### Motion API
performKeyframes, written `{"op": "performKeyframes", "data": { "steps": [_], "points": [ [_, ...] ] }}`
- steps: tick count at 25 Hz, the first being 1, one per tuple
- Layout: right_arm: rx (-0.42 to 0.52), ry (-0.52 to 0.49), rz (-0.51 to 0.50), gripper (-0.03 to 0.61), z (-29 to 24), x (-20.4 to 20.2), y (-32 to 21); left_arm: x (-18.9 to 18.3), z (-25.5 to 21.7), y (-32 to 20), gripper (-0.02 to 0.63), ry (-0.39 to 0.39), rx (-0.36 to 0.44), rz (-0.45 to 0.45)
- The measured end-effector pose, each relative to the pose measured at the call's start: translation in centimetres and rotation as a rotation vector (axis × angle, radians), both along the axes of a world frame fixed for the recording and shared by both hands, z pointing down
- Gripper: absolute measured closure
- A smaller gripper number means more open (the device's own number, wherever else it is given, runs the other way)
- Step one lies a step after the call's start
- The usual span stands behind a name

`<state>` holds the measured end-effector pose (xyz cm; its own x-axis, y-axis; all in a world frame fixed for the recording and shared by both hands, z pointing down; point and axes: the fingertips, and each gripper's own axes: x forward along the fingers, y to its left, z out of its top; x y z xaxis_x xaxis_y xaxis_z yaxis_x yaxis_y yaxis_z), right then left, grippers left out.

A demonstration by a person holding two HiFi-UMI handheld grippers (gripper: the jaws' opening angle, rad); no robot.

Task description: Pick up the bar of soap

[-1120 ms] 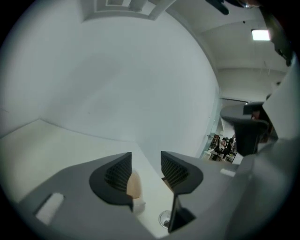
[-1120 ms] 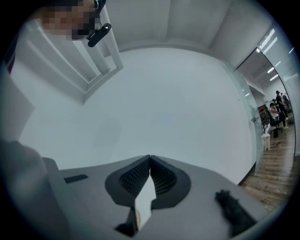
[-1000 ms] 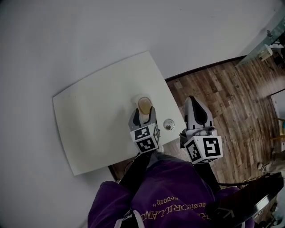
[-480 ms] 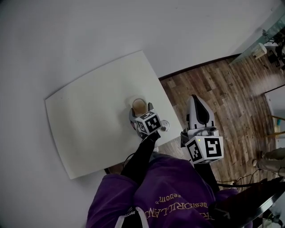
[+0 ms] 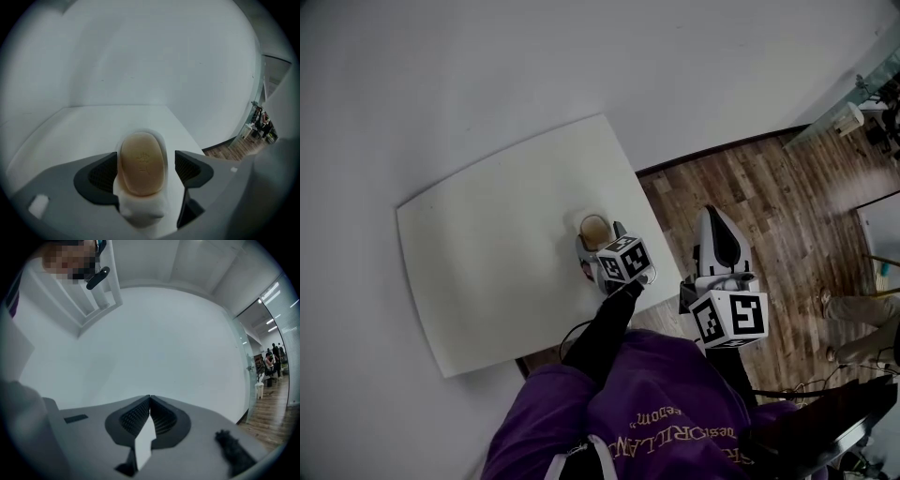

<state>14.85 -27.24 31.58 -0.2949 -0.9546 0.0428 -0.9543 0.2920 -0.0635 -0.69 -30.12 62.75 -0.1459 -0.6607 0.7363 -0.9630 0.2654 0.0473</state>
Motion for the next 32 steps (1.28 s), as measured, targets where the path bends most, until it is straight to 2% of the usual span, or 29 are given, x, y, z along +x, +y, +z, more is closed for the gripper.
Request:
{"op": "performKeyframes", "data": {
  "steps": [4, 14, 21, 29, 32],
  "points": [
    [-0.005, -0.003, 0.013, 0.572, 0.1, 0.5, -0.2, 0.2, 0.7, 0.7, 0.242, -0.074, -0.044, 0.026],
    [-0.009, -0.007, 0.034, 0.572, 0.3, 1.6, -0.2, -0.1, 0.9, 0.7, 0.291, -0.079, -0.035, -0.004],
    [-0.009, -0.008, 0.034, 0.572, 0.4, 1.5, -0.4, -0.1, 0.5, 0.7, 0.321, 0.053, -0.013, 0.033],
    [-0.008, -0.02, 0.029, 0.572, 0.8, 0.9, -0.6, 0.0, 0.2, 0.8, 0.344, 0.102, 0.028, 0.059],
    [-0.007, -0.018, 0.017, 0.572, 0.7, 0.6, -1.1, -0.1, 0.1, 0.6, 0.347, 0.151, 0.042, 0.051]
  ]
}}
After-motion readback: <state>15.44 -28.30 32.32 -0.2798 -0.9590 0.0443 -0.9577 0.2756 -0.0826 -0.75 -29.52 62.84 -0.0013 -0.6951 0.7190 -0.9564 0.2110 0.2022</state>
